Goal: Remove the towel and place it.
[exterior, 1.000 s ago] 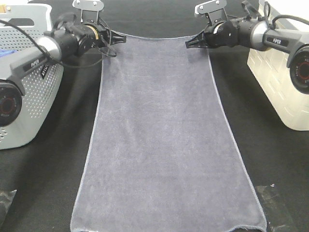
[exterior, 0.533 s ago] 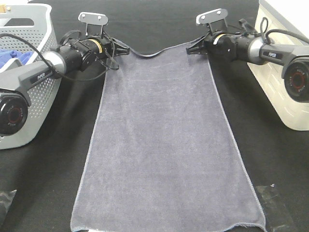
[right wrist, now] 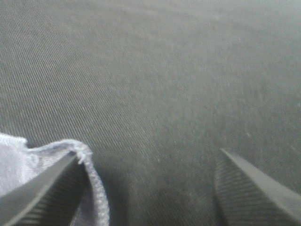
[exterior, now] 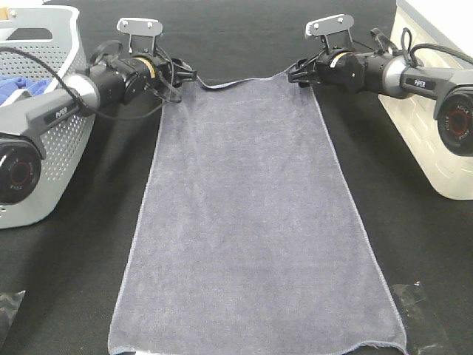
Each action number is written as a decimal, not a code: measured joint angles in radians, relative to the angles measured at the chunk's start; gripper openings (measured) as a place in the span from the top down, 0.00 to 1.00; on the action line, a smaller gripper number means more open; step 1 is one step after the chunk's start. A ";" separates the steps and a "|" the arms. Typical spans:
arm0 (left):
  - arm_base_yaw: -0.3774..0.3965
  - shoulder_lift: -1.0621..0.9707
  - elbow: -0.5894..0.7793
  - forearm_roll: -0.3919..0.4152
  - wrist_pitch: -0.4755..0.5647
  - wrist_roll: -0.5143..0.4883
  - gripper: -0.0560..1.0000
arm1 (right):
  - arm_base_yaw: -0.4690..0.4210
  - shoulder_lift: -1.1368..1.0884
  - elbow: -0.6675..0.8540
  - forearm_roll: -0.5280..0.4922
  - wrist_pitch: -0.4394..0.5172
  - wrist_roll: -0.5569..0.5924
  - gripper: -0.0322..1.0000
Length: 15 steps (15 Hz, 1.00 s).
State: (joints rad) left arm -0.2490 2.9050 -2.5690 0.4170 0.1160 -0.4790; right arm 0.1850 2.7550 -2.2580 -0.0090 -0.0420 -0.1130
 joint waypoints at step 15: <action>-0.003 -0.105 -0.001 -0.010 0.185 0.000 0.26 | 0.000 -0.093 0.000 0.017 0.331 0.000 0.16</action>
State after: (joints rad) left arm -0.2520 2.8000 -2.5700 0.4070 0.3010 -0.4790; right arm 0.1850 2.6620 -2.2580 0.0080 0.2890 -0.1130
